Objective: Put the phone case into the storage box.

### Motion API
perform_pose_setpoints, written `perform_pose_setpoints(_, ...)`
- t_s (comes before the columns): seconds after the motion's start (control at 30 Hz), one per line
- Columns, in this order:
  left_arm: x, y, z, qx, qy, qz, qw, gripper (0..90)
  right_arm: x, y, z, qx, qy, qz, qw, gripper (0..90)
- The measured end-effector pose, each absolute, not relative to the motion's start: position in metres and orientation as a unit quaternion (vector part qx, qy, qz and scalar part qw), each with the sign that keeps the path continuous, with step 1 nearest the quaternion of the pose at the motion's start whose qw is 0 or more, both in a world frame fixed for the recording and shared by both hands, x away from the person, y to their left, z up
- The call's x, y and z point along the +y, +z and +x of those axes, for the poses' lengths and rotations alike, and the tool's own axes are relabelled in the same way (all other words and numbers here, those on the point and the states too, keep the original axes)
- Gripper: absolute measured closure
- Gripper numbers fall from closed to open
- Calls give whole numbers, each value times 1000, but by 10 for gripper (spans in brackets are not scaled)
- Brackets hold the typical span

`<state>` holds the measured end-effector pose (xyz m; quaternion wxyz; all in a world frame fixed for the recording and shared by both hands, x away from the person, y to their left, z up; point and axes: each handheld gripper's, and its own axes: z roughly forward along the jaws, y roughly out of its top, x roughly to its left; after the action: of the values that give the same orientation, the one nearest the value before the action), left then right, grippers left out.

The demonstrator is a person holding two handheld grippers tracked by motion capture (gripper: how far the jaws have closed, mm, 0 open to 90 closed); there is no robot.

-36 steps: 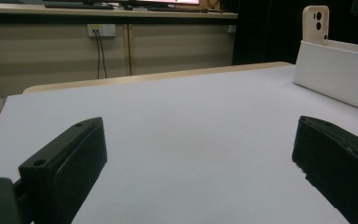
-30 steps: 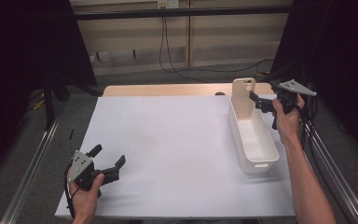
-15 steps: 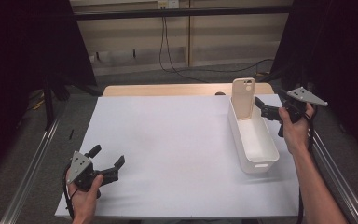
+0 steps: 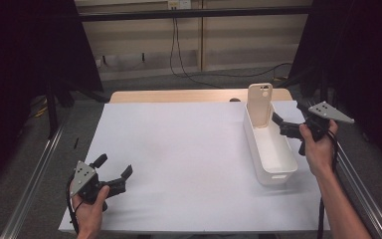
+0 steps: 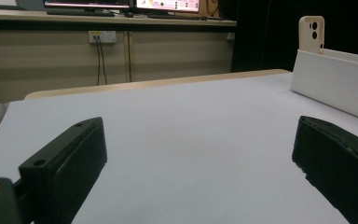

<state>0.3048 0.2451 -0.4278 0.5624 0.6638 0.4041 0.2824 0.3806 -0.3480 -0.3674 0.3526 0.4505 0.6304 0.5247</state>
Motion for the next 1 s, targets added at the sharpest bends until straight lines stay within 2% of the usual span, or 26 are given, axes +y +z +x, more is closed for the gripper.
perform_pose_setpoints(1.0,241,-428,301,398,278,672,559,30,-350,-388,297,615,527,458,367,11)
